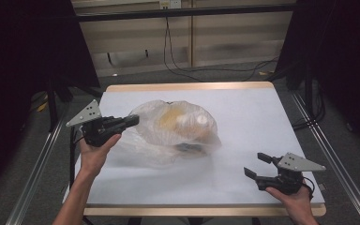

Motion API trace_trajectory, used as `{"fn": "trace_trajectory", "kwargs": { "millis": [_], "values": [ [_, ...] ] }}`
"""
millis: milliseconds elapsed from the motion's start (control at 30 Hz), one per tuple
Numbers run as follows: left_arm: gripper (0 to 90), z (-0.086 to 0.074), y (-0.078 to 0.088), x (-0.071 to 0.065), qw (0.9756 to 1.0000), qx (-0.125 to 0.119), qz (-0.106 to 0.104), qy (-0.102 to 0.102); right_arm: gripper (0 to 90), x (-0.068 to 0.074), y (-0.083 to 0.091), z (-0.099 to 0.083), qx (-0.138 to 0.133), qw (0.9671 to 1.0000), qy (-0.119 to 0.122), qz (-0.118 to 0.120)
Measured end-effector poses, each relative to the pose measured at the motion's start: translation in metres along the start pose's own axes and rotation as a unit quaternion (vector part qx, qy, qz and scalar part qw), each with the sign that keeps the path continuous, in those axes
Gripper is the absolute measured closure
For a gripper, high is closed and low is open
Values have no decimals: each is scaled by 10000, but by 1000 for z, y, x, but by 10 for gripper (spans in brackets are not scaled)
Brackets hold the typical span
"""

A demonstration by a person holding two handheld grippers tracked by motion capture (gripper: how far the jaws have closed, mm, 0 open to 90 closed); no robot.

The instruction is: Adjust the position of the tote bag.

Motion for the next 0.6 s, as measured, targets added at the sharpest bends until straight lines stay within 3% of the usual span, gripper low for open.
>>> {"fn": "trace_trajectory", "kwargs": {
  "millis": [600],
  "values": [
    [889, 51, -11, -2, 9994, -164, -217, -232, 280, 5, -2, 15, -170, 9997, 102, 136]
  ]
}}
Point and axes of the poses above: each handheld gripper's, and its own axes: y roughly backward along the jaws, z roughly out of its top, x roughly to its left, the point moved 1 cm from there along -y, roughly forward along the jaws, and after that the axes turned 10 degrees about x, right-handed, at the moved point
